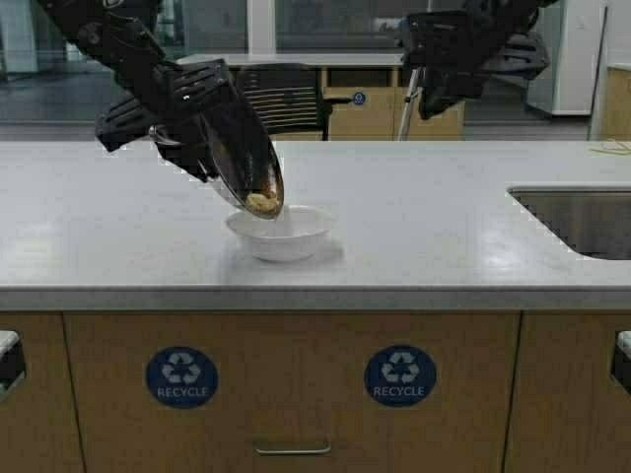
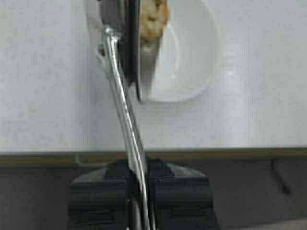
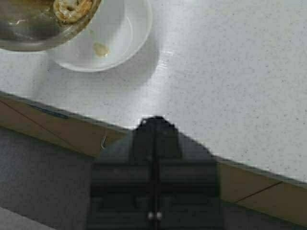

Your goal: Add oil to the pan and cook the shrimp and serve it

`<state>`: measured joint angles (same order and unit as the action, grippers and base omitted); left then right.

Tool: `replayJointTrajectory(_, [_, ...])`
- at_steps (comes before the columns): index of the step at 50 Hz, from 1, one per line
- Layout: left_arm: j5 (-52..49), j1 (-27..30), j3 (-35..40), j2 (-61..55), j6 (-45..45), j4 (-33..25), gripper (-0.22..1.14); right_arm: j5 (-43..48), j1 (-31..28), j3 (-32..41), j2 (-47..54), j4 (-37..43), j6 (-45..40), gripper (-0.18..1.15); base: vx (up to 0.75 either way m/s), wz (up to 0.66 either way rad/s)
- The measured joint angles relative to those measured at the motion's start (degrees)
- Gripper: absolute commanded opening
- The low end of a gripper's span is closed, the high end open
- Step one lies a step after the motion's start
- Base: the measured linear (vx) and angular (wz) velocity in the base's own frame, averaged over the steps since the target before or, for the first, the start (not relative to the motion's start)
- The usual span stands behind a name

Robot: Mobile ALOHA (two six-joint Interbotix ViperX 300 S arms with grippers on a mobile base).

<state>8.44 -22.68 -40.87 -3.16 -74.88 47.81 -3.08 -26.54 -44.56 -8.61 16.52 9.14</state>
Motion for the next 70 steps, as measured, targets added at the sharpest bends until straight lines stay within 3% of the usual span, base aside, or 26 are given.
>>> replayJointTrajectory(26, [-10.1, -2.0, 5.4, -1.6, 23.0, 0.2, 0.04, 0.3, 0.0, 0.0, 0.0, 0.1, 0.0, 0.05, 0.0, 0.0])
replayJointTrajectory(70, [-12.0, -2.3, 8.3, -1.6, 25.8, -1.8, 0.04, 0.4, 0.0, 0.0, 0.3, 0.0, 0.0, 0.05, 0.0, 0.0])
